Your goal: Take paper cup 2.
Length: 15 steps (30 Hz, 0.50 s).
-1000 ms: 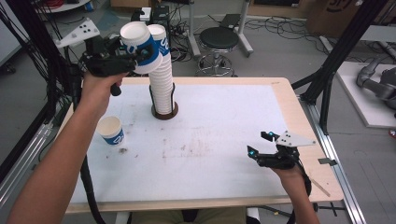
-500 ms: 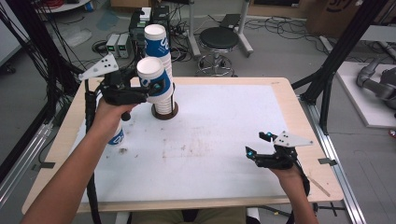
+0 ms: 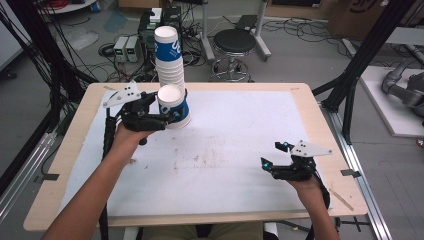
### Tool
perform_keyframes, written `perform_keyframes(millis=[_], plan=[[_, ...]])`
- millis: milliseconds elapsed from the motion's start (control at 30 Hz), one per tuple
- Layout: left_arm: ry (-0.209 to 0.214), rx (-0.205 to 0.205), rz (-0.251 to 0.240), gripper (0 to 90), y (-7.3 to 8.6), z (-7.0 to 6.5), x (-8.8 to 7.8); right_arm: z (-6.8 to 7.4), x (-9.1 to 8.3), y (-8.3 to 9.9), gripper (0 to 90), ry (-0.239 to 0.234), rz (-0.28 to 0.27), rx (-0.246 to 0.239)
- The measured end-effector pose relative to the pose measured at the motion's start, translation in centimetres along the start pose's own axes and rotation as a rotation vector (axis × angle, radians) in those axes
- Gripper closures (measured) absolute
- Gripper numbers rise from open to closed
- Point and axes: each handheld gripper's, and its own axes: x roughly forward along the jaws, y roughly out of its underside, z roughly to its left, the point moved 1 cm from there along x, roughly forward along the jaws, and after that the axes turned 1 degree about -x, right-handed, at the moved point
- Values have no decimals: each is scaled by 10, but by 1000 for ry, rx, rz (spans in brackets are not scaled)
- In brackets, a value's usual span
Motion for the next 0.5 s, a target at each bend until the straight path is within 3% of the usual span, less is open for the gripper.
perform_keyframes(millis=[500], plan=[[39,-27,17,255,30,-7,8,2,9,0,209,-33,9,-3]])
